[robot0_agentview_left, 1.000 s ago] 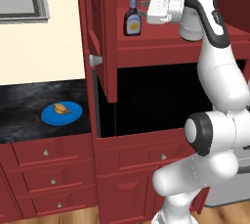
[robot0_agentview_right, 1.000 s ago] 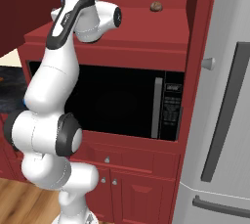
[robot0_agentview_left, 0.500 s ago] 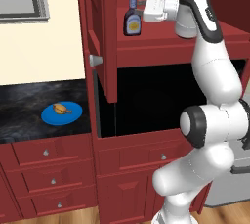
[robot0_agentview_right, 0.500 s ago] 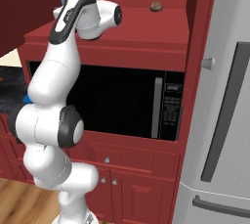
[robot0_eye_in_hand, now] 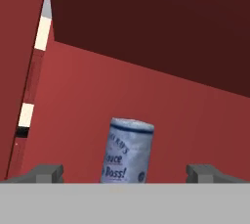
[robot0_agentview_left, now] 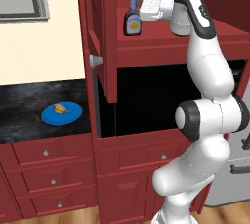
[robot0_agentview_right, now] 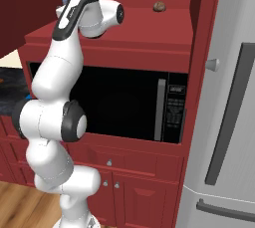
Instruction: Pick the chicken drumstick from the plate and place it on the cutting board. Then pick the condiment bottle from the cabinet and place it next to the cutting board.
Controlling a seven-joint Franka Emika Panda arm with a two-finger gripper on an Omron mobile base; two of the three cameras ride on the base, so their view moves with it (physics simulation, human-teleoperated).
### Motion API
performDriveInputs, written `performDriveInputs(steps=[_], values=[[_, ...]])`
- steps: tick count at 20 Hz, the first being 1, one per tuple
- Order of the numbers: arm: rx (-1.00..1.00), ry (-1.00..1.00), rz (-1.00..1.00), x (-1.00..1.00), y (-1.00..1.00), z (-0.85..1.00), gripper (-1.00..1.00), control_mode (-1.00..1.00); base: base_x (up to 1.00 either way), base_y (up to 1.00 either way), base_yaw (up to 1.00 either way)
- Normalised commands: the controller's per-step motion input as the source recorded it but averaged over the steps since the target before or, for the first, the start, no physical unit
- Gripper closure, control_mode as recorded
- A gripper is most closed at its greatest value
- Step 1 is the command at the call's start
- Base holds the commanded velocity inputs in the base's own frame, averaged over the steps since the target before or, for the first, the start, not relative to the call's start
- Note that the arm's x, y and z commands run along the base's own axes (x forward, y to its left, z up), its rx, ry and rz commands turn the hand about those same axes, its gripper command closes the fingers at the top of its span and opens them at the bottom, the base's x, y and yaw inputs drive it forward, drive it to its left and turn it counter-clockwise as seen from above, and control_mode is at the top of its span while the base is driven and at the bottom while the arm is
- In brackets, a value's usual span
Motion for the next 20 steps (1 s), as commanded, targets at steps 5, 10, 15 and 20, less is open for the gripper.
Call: performDriveInputs(steps=[5, 10, 15, 20], values=[[0.00, 0.00, 0.00, 0.22, 0.03, 0.00, -1.00, -1.00, 0.00, 0.00, 0.00], [0.00, 0.00, 0.00, 0.17, 0.07, 0.00, -1.00, -1.00, 0.00, 0.00, 0.00], [0.00, 0.00, 0.00, 0.13, 0.09, 0.00, -1.00, -1.00, 0.00, 0.00, 0.00], [0.00, 0.00, 0.00, 0.04, 0.22, 0.00, -1.00, -1.00, 0.00, 0.00, 0.00]])
